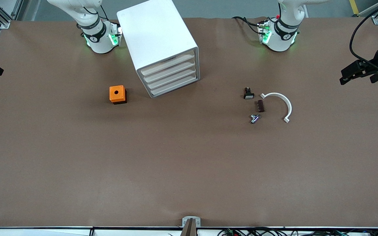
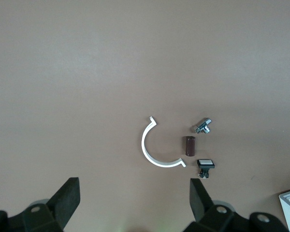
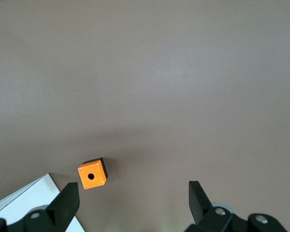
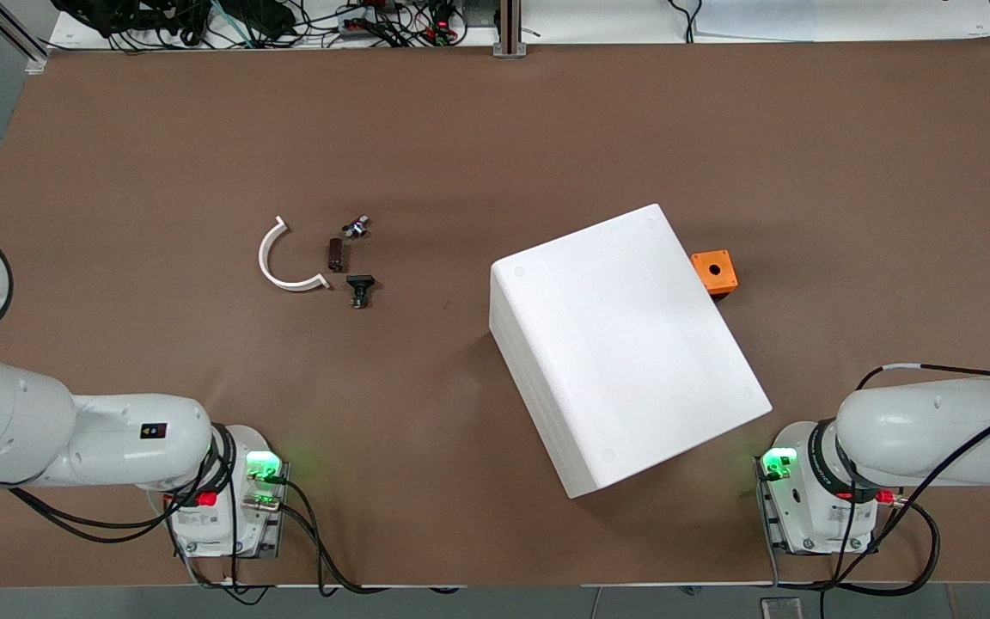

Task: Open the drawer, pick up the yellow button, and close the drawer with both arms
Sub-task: 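Move the left gripper toward the white drawer cabinet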

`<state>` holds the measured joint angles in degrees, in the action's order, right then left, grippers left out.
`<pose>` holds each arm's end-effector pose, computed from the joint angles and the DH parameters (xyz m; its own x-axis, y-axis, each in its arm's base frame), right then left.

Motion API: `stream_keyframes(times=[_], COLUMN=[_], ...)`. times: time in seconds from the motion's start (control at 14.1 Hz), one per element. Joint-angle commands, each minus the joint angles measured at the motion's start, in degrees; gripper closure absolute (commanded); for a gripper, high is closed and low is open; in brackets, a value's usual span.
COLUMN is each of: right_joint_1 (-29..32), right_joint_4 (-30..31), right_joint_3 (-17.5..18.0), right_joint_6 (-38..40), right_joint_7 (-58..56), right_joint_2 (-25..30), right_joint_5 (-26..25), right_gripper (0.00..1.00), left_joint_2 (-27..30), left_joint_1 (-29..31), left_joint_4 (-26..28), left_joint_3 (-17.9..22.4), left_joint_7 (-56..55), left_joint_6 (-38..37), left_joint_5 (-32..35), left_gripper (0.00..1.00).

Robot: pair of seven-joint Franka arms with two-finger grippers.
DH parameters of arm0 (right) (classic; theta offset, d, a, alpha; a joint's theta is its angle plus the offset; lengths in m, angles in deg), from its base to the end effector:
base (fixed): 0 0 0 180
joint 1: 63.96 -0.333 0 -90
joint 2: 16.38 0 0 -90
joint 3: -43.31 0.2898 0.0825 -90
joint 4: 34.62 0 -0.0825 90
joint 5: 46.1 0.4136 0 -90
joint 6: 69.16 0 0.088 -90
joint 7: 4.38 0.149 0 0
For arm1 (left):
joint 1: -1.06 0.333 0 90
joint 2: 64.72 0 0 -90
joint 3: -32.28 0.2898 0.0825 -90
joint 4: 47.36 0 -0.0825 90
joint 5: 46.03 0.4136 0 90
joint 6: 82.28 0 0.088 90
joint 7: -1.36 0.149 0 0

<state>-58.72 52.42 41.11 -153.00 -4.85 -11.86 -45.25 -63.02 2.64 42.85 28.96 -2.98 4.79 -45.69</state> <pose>0.5457 -0.0697 0.6171 0.9925 -0.1197 0.0231 -0.1193 -0.9927 -0.0175 0.5692 -0.0168 0.5672 0.9987 0.0457 -0.0245 0.0455 -0.9989 -0.0095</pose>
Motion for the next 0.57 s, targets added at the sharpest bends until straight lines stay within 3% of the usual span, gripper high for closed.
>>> stream_keyframes(times=[0.0,0.5], right_joint_1=[0.2,0.3], right_joint_4=[1.6,1.6], right_joint_3=[-0.4,-0.4], right_joint_6=[-0.3,-0.2], right_joint_7=[-2.2,-2.4], right_joint_2=[1.5,1.6], right_joint_5=[-0.9,-0.9], right_gripper=[0.00,0.00], left_joint_2=[-0.6,-0.6], left_joint_1=[0.3,1.1], left_joint_4=[-1.5,-1.5], left_joint_3=[-0.4,-0.2], left_joint_7=[-0.2,-0.2], left_joint_6=[-1.5,-1.5], left_joint_5=[-0.9,-3.9], left_gripper=[0.00,0.00])
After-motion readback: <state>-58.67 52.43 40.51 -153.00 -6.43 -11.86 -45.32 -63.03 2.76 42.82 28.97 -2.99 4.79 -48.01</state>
